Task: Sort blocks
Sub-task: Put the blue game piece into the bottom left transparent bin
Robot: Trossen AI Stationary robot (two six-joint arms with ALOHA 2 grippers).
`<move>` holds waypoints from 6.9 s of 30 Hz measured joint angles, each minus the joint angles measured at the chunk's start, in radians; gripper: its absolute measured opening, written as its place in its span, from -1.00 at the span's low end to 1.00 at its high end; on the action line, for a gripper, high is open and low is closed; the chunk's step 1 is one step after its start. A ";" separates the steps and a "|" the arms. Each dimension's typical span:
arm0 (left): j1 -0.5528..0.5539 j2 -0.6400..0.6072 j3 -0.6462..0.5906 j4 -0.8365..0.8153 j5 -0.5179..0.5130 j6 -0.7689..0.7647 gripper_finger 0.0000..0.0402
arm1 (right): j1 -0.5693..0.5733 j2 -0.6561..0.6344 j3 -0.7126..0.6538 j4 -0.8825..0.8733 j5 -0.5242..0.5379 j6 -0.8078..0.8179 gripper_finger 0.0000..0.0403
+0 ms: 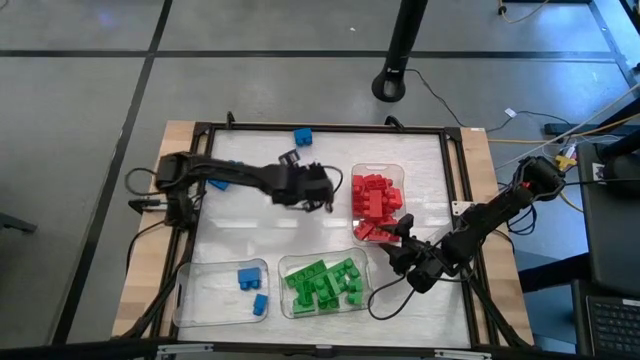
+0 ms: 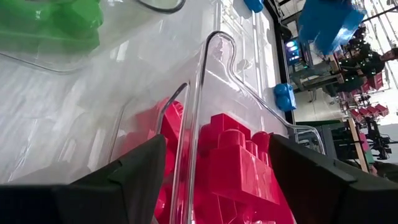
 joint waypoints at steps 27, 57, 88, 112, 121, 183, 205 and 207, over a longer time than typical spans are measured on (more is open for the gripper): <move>-0.804 -0.243 -0.003 -0.355 0.356 -0.891 -0.97 | 0.002 0.000 0.000 0.043 -0.140 0.058 0.40; -0.837 -0.274 -0.348 -0.189 0.640 -1.143 -0.04 | 0.002 0.000 0.000 0.108 -0.200 0.056 0.40; -0.809 -0.451 -0.348 -0.131 0.710 -1.086 0.01 | 0.002 0.000 0.000 0.126 -0.234 0.055 0.40; -0.446 -0.476 -0.663 -0.352 -0.008 -0.533 0.00 | 0.002 0.000 0.000 0.119 -0.205 0.051 0.40; -0.238 -0.476 -0.793 -0.185 -0.010 -0.487 -0.02 | 0.002 0.000 -0.034 0.125 -0.155 0.056 0.40; 0.443 -0.348 -0.850 0.341 -0.057 0.189 -0.02 | -0.026 0.000 -0.047 0.124 -0.094 -0.027 0.40; 0.623 -0.346 -0.850 0.386 0.022 0.248 -0.44 | -0.026 0.000 -0.047 0.126 -0.093 -0.027 0.40; 0.641 -0.344 -0.850 0.384 0.038 0.259 -0.58 | -0.026 0.000 -0.047 0.126 -0.093 -0.027 0.40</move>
